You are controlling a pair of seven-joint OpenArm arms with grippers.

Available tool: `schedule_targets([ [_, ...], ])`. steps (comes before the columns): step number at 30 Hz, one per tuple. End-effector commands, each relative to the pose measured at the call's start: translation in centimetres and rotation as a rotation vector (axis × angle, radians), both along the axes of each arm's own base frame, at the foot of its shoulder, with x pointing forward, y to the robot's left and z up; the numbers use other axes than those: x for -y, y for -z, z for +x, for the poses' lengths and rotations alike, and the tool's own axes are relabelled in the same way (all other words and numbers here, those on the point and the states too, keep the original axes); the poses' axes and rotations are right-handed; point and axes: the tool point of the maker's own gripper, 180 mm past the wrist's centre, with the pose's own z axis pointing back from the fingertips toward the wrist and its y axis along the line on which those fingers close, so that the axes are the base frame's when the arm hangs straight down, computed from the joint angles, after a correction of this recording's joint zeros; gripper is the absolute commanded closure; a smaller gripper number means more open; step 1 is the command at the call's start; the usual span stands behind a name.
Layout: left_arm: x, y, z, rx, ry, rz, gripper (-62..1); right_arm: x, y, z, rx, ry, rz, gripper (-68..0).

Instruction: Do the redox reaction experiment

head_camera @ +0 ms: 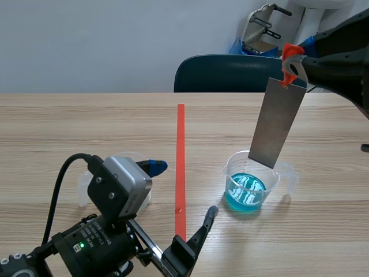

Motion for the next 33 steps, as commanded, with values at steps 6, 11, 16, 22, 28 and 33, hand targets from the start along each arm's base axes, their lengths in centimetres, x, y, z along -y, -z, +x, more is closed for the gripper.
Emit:
schedule_targets([
  [6, 0.4, -0.9, 0.1, 0.015, 0.004, -0.03, -62.3, -0.2, -0.9, 0.0, 0.023, -0.012, 0.012, -0.8],
  [11, 0.8, -0.1, 1.1, -0.015, -0.01, 0.004, -47.7, -0.1, -0.9, 0.0, 0.021, -0.01, 0.01, -0.8],
  [16, 1.5, 1.1, 3.5, -0.048, -0.041, 0.043, -26.5, -0.1, -0.9, 0.0, 0.021, -0.01, 0.01, -0.8],
  [22, 2.6, 0.6, 6.2, -0.025, -0.065, 0.025, -3.8, -0.1, -0.9, 0.0, 0.021, -0.01, 0.01, -0.8],
  [28, 4.0, 0.9, 8.3, -0.02, -0.068, 0.023, -2.9, -0.1, -0.9, 0.0, 0.021, -0.01, 0.01, -0.8],
  [33, 5.4, 1.8, 8.9, -0.029, -0.048, 0.036, -2.9, -0.1, -0.9, 0.0, 0.021, -0.01, 0.01, -0.8],
])
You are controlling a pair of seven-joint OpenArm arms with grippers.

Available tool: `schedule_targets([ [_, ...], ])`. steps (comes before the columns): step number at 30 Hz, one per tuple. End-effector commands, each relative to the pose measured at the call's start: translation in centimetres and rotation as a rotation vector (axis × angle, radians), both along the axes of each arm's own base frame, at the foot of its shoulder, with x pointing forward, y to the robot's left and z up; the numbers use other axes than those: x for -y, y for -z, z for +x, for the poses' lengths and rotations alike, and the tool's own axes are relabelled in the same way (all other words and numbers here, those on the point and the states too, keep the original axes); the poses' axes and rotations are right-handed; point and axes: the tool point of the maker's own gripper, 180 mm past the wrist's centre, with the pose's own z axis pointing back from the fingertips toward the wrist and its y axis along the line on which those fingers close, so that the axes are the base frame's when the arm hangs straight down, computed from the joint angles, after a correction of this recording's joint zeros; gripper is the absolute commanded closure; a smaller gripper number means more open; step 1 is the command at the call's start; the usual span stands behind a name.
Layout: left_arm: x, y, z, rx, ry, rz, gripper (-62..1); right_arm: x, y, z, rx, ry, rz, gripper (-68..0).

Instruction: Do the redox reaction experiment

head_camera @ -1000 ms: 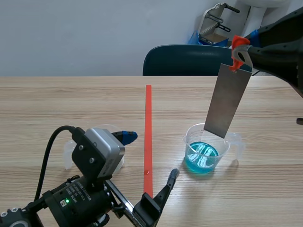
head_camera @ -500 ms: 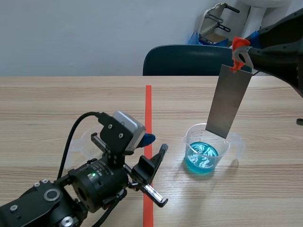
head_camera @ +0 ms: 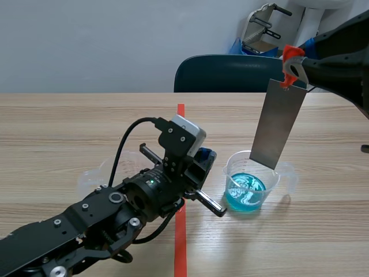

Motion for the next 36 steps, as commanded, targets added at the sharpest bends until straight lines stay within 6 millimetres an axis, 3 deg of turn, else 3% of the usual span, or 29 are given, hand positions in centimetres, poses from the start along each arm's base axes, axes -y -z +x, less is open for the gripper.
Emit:
schedule_targets([
  [1, 1.0, -1.2, 0.1, 0.028, 0.013, -0.041, -2.9, -0.2, -1.0, 0.0, 0.026, -0.016, 0.019, -0.8],
  [14, 3.6, -0.9, -0.8, 0.019, 0.063, -0.068, -2.9, -0.2, -1.0, 0.0, 0.026, -0.016, 0.019, -0.8],
  [36, 3.8, -1.0, -0.7, 0.02, 0.049, -0.075, -2.9, -0.2, -1.0, 0.0, 0.026, -0.016, 0.019, -0.8],
])
